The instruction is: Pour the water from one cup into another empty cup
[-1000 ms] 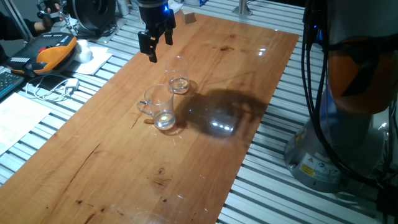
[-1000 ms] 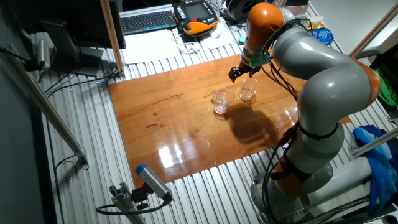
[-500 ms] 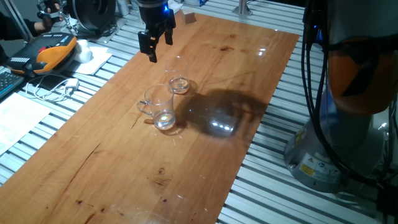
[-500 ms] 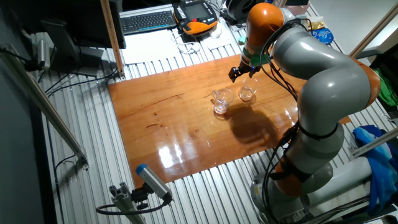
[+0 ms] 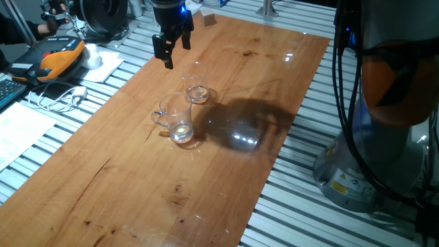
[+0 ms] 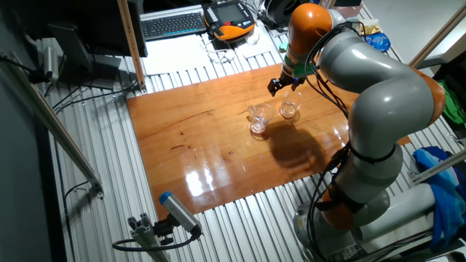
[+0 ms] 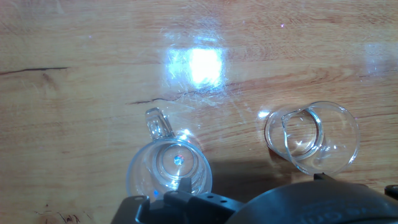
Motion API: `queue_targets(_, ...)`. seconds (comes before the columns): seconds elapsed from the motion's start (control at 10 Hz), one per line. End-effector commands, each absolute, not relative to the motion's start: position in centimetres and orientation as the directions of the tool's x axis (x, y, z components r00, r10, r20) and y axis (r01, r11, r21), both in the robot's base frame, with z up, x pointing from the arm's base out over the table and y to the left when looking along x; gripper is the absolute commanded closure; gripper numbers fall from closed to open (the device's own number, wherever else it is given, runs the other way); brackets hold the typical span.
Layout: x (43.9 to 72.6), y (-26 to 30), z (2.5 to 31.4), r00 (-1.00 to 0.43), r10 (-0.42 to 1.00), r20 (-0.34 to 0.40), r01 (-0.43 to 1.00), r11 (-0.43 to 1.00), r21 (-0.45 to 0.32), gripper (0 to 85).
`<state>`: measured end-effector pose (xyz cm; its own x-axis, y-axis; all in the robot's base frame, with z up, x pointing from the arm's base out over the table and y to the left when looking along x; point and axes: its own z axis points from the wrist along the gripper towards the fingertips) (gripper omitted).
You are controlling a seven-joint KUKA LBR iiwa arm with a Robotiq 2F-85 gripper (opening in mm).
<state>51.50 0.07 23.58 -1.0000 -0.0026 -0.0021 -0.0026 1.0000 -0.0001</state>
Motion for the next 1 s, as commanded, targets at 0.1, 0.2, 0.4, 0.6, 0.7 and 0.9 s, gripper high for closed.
queue_targets(0.1, 51.49, 0.07, 23.59, -0.965, -0.173, 0.197, -0.167, 0.985, 0.049, 85.0)
queue_targets(0.2, 51.50, 0.07, 23.59, -0.965, -0.175, 0.197, -0.168, 0.985, 0.049, 85.0)
queue_targets(0.4, 51.50, 0.07, 23.59, -0.965, -0.175, 0.197, -0.168, 0.985, 0.049, 85.0)
queue_targets(0.6, 51.50, 0.06, 23.59, -0.965, -0.173, 0.197, -0.167, 0.985, 0.049, 85.0)
queue_targets(0.7, 51.50, 0.06, 23.59, -0.965, -0.172, 0.197, -0.165, 0.985, 0.049, 85.0)
queue_targets(0.9, 51.49, 0.06, 23.59, -0.964, -0.179, 0.196, -0.172, 0.984, 0.050, 85.0)
